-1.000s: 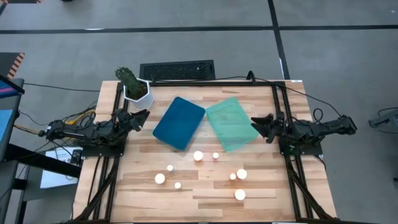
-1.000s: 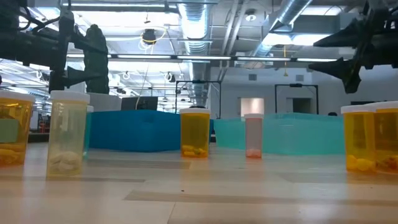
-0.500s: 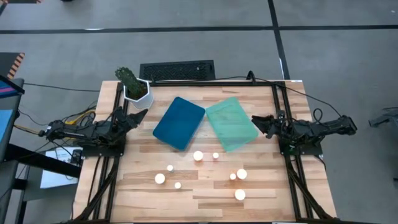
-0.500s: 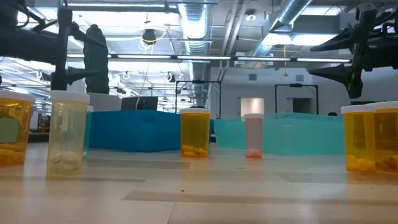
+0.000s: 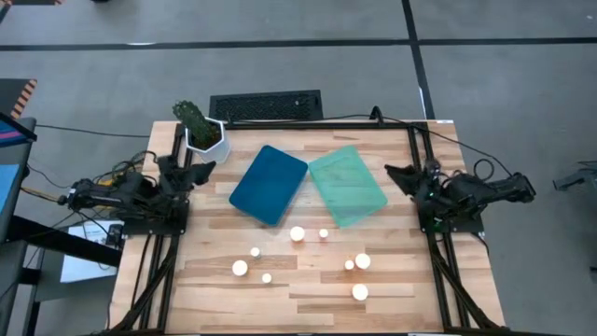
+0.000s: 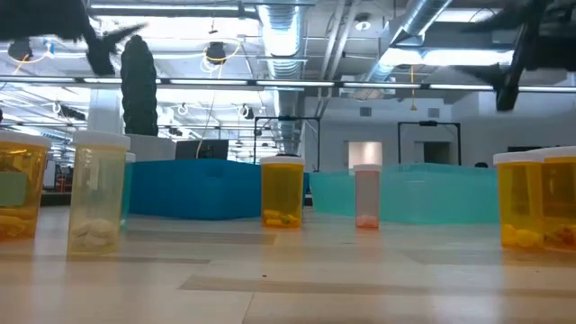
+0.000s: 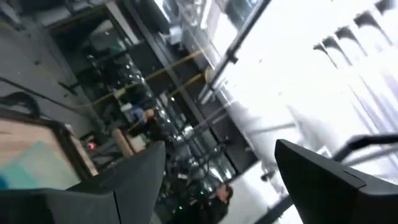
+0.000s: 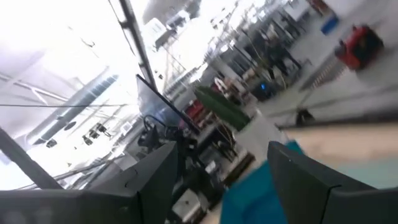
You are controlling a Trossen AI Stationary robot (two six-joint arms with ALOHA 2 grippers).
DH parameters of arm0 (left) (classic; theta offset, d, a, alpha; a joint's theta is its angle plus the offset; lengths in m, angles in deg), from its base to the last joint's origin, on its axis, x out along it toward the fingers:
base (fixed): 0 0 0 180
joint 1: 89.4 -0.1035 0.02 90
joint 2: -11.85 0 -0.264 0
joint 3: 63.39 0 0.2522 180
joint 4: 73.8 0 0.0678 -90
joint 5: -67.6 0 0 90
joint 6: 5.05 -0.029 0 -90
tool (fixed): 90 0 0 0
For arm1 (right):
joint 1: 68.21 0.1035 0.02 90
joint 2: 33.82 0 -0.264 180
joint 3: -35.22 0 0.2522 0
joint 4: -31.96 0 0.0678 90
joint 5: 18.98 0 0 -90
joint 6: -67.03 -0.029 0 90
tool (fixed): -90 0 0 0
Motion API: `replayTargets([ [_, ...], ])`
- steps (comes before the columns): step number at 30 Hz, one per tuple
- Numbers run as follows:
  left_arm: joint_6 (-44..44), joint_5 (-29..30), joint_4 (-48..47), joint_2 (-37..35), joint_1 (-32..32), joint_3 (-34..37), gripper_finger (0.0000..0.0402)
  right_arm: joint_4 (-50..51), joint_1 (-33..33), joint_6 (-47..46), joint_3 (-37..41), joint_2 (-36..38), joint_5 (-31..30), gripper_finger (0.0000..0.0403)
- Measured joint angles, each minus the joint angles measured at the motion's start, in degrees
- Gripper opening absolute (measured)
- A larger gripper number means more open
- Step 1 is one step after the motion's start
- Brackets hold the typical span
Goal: Pick and place medicine bottles into bin by pill shape (circle, oval)
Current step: Put the orange pill bottle into the blue bin
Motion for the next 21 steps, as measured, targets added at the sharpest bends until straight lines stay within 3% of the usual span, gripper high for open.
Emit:
replayTargets([
  [5, -1.74, -5.74, -10.48, 9.62, 0.00, -11.96, 0.0297, 6.97, 0.00, 7.94, -8.24, -0.77, -0.02, 0.0260],
  [14, 3.15, -28.97, -50.75, 36.30, 3.19, -37.13, 0.0297, 24.19, 0.00, 10.30, -20.45, -2.31, -0.02, 0.0260],
  [17, 1.86, -31.03, -57.32, 44.59, 6.47, -42.42, 0.0297, 24.60, 0.01, 10.32, -21.21, -2.32, 0.00, 0.0260],
  [21, -1.19, -30.51, -57.85, 53.81, 12.07, -46.33, 0.0297, 24.91, 0.02, 10.32, -21.48, -2.31, 0.02, 0.0260],
])
